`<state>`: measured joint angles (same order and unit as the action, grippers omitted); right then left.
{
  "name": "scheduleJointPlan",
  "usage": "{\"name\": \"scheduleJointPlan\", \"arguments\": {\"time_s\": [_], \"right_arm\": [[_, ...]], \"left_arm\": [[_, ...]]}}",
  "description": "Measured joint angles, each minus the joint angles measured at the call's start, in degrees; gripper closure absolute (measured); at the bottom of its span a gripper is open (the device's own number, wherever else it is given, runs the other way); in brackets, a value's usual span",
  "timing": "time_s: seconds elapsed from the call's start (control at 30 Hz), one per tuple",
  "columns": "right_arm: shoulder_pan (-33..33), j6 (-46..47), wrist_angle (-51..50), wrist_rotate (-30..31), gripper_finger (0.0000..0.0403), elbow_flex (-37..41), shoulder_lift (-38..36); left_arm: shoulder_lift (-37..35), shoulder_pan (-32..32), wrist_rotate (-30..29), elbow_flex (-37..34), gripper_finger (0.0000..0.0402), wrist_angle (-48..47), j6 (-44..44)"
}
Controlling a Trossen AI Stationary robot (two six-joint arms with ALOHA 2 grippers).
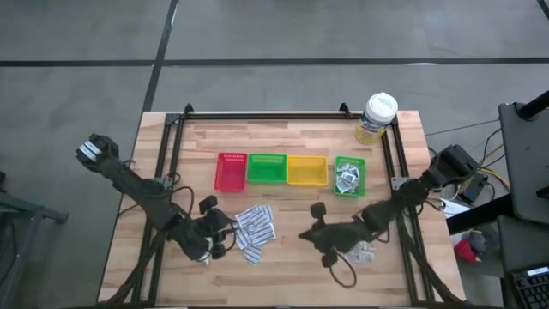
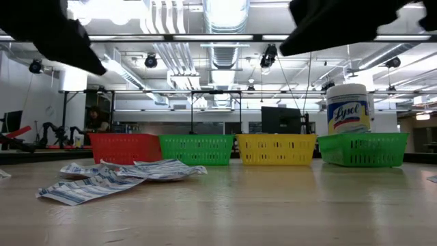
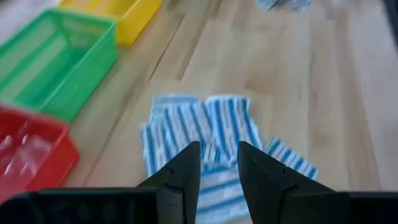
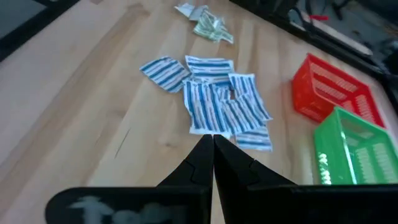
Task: Pick & Place First Aid Supplies
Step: Put the green bandage into the left green bin
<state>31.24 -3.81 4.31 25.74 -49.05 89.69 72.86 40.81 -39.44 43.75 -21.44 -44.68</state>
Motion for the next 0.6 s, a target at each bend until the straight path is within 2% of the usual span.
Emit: {"name": "scheduleJointPlan", "arguments": {"time_s": [0.17, 0.43, 0.6], "right_arm": [[-6.1, -3.9, 2.2, -7.4, 0.0394, 0.2, -0.2], [-11.8, -10.2, 9.9, -15.6, 0.0394, 0.6, -0.2], [-14.5, -12.7, 11.5, -17.1, 0.0394, 1.2, -0.8]], "left_arm": [[0.0, 0.7, 3.7, 2.7, 0.0294, -12.1, -11.9], [0.0, 2.1, 15.8, 3.0, 0.0294, -22.7, -30.6], [0.0, 3.9, 18.5, 3.0, 0.0294, -26.6, -37.3]]}}
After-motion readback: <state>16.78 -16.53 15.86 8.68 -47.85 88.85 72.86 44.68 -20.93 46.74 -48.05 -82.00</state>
